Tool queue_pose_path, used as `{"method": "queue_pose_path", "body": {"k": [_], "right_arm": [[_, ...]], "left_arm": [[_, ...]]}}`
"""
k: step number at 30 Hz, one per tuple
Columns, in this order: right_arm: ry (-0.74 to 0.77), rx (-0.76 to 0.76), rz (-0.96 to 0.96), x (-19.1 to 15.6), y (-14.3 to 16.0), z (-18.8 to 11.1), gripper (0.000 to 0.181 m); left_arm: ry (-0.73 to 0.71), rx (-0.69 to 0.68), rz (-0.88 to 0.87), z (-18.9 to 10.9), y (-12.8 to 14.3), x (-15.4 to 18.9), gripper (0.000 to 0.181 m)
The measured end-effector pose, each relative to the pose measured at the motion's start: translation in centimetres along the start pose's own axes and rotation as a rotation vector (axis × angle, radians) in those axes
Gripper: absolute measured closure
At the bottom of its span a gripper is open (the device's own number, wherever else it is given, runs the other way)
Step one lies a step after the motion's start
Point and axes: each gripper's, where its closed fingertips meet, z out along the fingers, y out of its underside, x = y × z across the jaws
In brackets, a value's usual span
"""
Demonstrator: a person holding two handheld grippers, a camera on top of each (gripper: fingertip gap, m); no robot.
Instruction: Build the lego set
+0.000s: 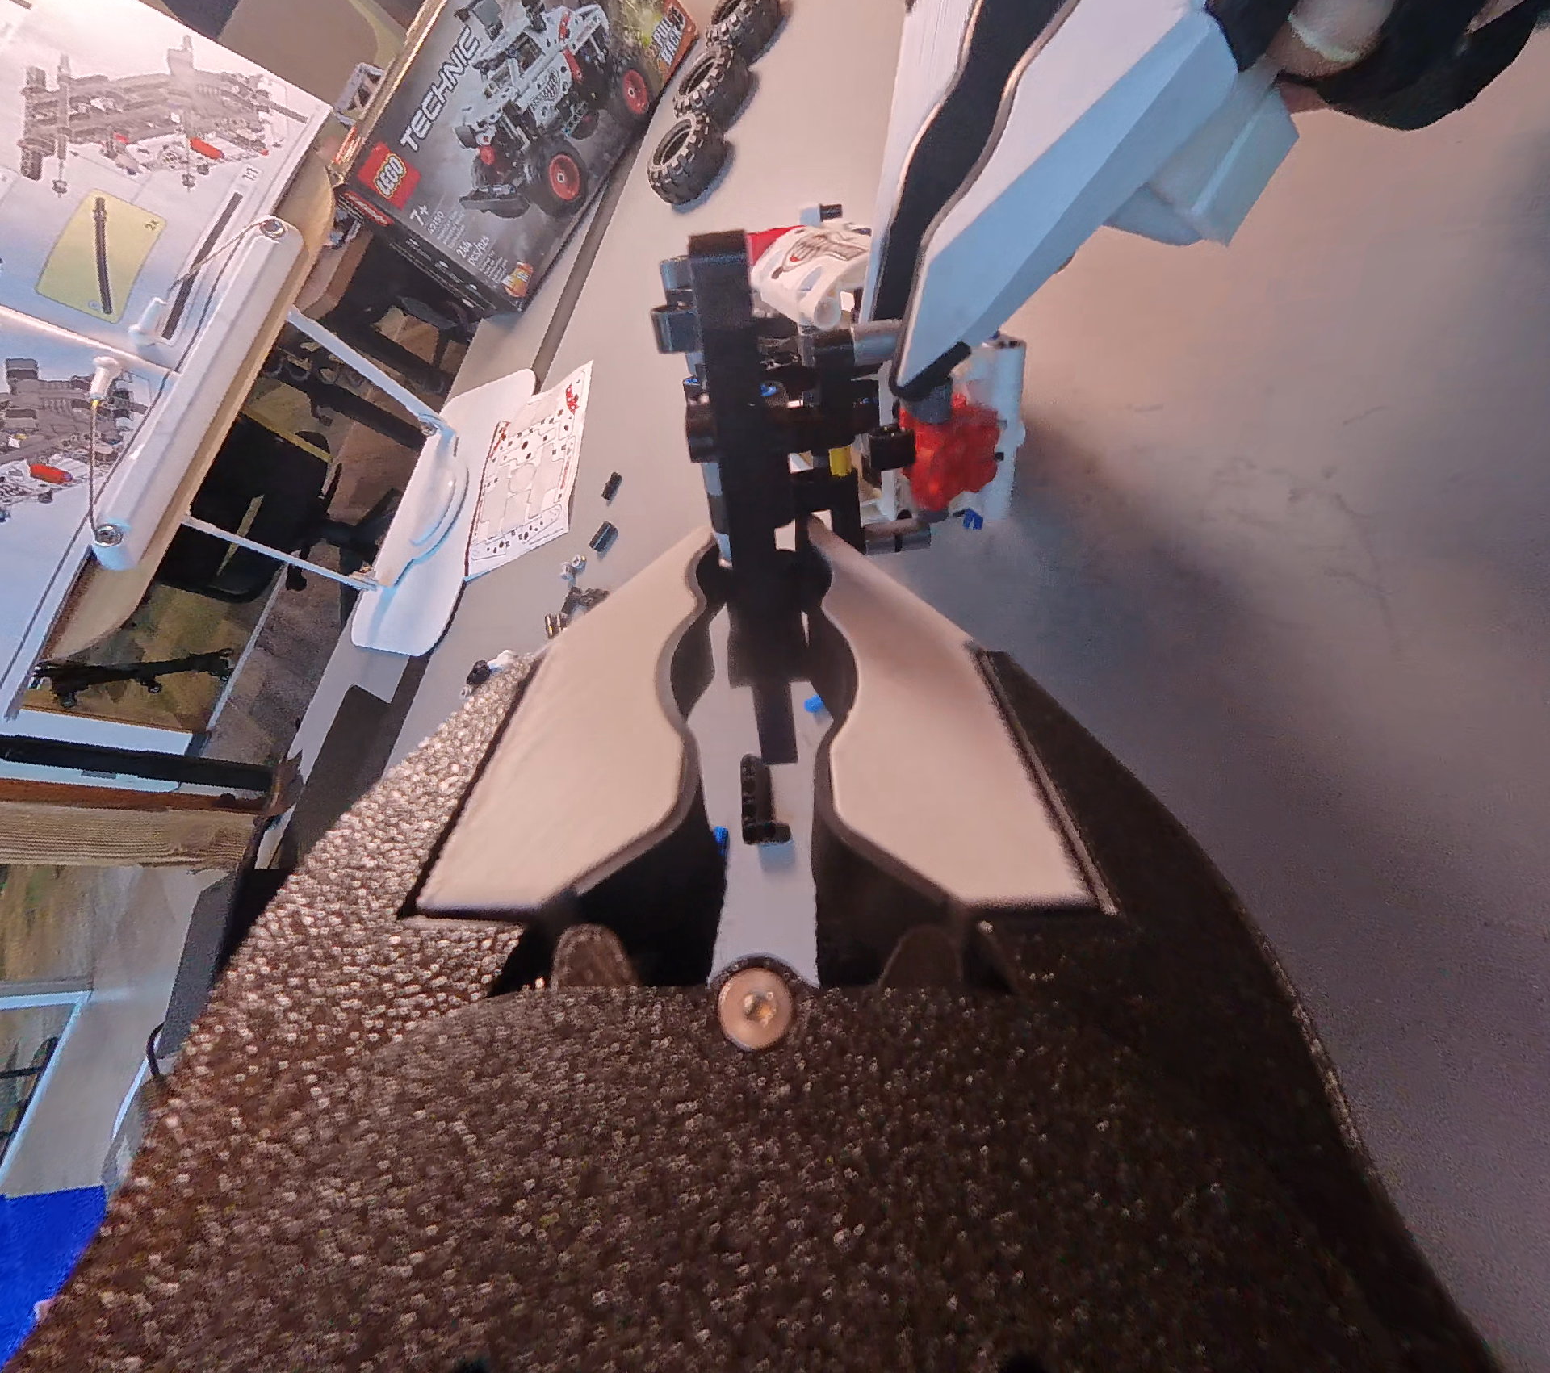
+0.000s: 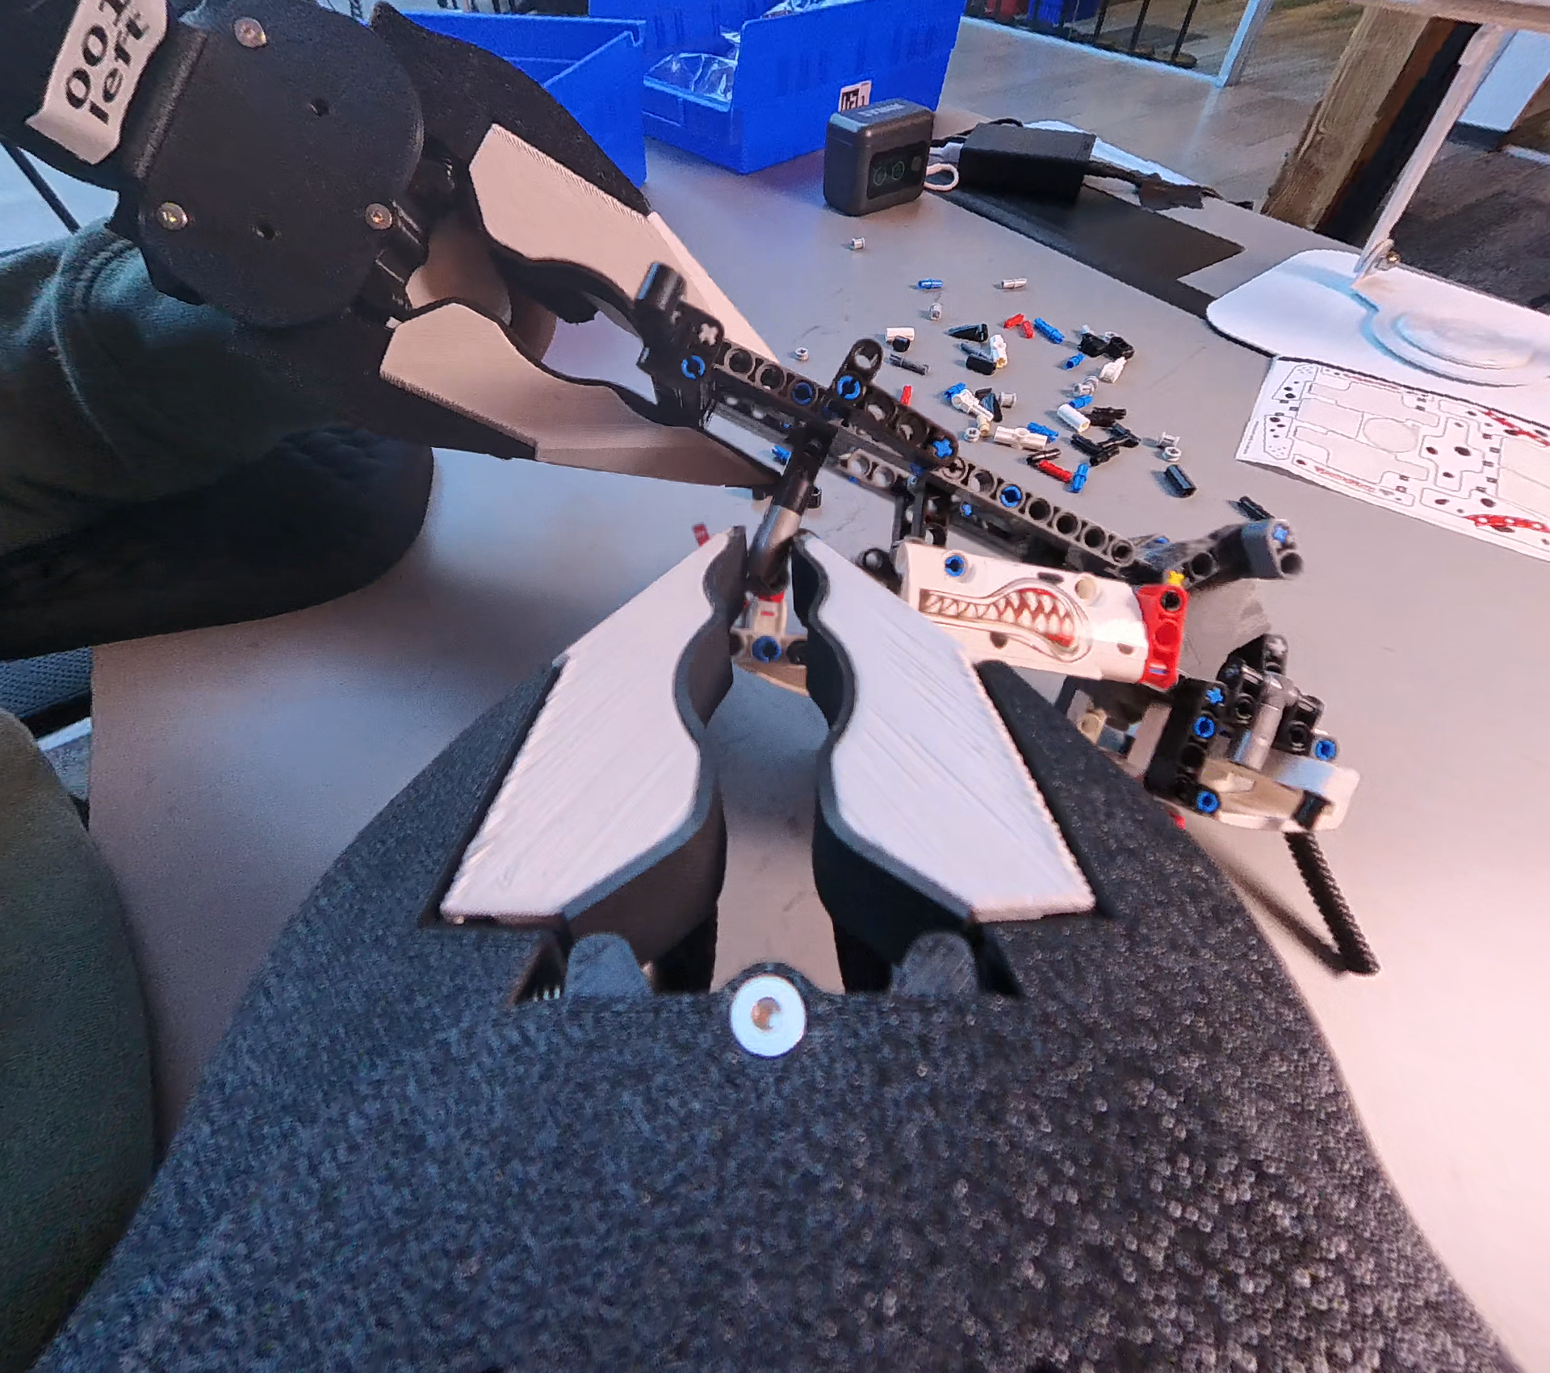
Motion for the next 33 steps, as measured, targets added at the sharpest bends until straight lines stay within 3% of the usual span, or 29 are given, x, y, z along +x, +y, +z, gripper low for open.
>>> {"method": "queue_pose_path", "body": {"k": [28, 33], "right_arm": [[-0.053, -0.03, -0.078, -0.1, 0.4, -0.4, 0.171], [-0.076, 0.002, -0.112, -0.2, -0.3, -1.3, 0.158]], "left_arm": [[0.006, 0.032, -0.005, -0.2, -0.4, 0.0, 0.166], [0.007, 0.034, -0.009, -0.3, -0.4, 0.0, 0.166]]}}
